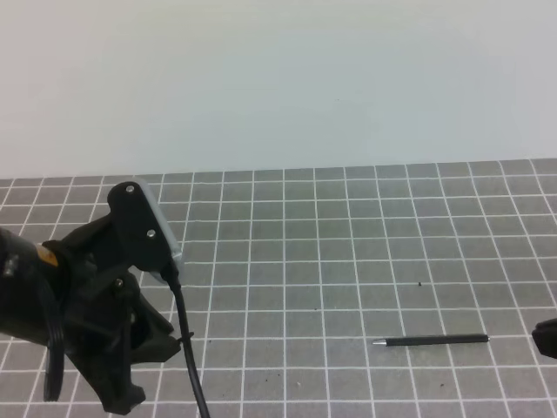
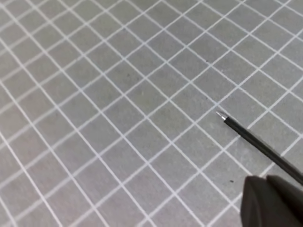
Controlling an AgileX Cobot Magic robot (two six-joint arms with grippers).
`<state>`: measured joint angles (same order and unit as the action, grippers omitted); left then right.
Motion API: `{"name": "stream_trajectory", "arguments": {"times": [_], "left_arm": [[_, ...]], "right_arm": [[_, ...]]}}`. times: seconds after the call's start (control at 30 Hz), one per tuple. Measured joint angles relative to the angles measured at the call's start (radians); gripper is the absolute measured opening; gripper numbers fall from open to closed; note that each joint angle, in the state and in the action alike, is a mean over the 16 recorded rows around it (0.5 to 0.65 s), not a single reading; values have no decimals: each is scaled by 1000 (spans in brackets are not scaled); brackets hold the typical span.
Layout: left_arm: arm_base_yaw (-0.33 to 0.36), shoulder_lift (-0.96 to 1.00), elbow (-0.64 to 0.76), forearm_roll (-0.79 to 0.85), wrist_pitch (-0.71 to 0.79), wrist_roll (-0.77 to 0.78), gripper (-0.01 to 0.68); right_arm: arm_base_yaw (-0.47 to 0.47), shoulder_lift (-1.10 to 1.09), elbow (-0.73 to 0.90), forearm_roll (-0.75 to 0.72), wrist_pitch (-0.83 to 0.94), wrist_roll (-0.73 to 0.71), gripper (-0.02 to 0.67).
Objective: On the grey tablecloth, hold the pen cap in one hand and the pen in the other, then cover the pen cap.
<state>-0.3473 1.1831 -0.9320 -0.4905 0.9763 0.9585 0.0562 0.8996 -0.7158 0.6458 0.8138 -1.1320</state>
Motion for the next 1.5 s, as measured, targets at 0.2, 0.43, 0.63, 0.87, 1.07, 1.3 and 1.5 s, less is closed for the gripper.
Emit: {"name": "stream_trajectory", "arguments": {"times": [0.2,0.43,0.63,0.87,1.07,1.3,1.5], "left_arm": [[0,0,0,0,-3,0,61],[0,0,0,0,-4,1,71],[0,0,0,0,1,2,66],[0,0,0,0,15,2,66],[0,0,0,0,29,-4,61],[0,0,0,-4,34,-14,57],[0,0,0,-10,37,-21,61]], "right_arm": [[61,90,-77,-137,38,-25,-4],[207,231,-205,-401,72,18,-2],[336,355,-277,-611,17,43,31],[416,480,-291,-741,-128,46,144],[427,574,-292,-780,-197,69,238],[427,672,-313,-784,-206,98,272],[426,749,-367,-774,-177,110,271]]}}
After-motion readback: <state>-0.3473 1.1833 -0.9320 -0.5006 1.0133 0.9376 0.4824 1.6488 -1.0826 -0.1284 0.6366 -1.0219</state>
